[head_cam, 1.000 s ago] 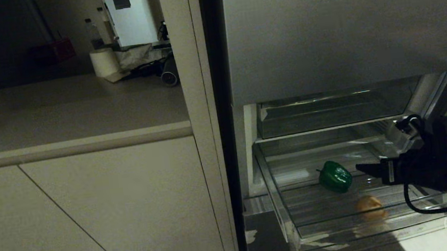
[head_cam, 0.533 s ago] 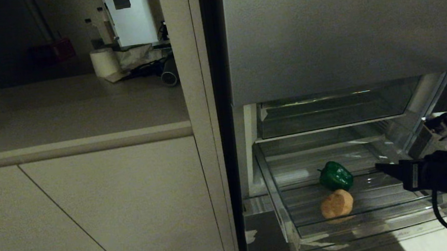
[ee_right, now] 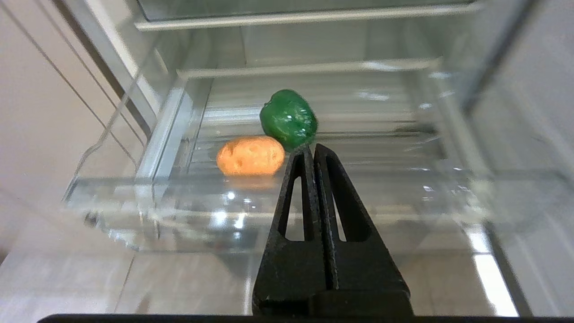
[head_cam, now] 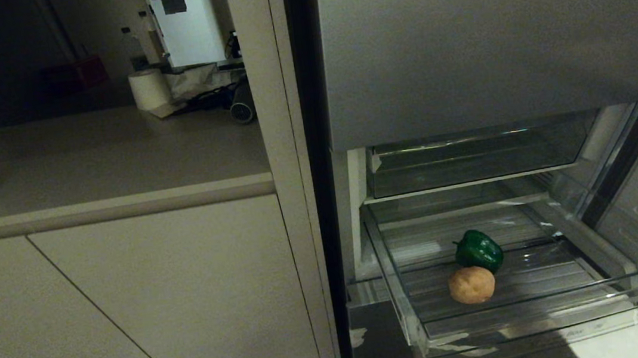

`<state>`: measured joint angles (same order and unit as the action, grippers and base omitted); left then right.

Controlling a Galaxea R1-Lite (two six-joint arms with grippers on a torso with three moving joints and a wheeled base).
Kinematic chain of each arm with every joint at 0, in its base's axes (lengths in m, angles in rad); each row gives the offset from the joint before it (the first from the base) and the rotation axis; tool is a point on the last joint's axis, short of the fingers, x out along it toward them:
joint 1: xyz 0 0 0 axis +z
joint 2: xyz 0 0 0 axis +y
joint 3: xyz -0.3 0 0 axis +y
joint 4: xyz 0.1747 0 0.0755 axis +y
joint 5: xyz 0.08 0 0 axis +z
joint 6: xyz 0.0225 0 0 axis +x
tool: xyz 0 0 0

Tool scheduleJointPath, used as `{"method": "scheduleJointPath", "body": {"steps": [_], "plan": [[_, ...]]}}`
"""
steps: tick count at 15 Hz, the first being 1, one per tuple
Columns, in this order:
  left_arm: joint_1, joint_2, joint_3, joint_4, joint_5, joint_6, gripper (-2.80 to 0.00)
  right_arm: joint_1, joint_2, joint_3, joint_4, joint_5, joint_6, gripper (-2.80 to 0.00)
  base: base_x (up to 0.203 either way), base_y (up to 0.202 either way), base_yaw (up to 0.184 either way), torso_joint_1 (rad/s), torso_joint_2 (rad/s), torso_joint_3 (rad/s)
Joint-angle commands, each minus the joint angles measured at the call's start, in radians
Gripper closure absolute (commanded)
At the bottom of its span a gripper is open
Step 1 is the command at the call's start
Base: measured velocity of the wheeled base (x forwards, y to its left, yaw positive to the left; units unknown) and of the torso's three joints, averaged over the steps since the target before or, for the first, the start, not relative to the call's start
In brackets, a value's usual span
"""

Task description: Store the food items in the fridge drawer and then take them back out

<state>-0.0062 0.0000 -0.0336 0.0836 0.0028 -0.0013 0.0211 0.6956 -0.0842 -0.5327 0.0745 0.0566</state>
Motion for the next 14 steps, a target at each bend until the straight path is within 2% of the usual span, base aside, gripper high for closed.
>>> {"method": "scheduleJointPath", "body": {"steps": [1, 2, 4, 8, 9, 12, 14], "plan": [[0.000, 0.002, -0.002, 0.001, 0.000, 0.000, 0.00, 0.000, -0.388, 0.066, 0.171, -0.015, -0.004, 0.00, 0.000, 0.000, 0.000, 0.000, 0.00, 0.000], [0.000, 0.002, 0.000, 0.001, 0.000, 0.000, 0.00, -0.004, -0.485, 0.077, 0.288, -0.021, -0.005, 0.00, 0.000, 0.000, 0.000, 0.000, 0.00, 0.000], [0.000, 0.002, 0.000, 0.001, 0.000, 0.000, 0.00, -0.012, -0.635, 0.085, 0.381, -0.028, -0.010, 0.00, 0.000, 0.000, 0.000, 0.000, 0.00, 0.000], [0.000, 0.002, 0.000, 0.001, 0.000, 0.000, 0.00, -0.020, -0.697, 0.115, 0.401, -0.078, 0.018, 0.00, 0.000, 0.000, 0.000, 0.000, 0.00, 0.000], [0.000, 0.002, 0.000, 0.001, 0.000, 0.000, 0.00, -0.020, -0.697, 0.115, 0.402, -0.077, 0.037, 0.00, 0.000, 0.000, 0.000, 0.000, 0.00, 0.000], [0.000, 0.002, 0.000, 0.001, 0.000, 0.000, 0.00, -0.020, -0.697, 0.115, 0.416, -0.078, 0.217, 0.00, 0.000, 0.000, 0.000, 0.000, 0.00, 0.000], [0.000, 0.002, 0.000, 0.001, 0.000, 0.000, 0.00, -0.020, -0.697, 0.115, 0.414, -0.079, 0.213, 0.00, 0.000, 0.000, 0.000, 0.000, 0.00, 0.000]]}}
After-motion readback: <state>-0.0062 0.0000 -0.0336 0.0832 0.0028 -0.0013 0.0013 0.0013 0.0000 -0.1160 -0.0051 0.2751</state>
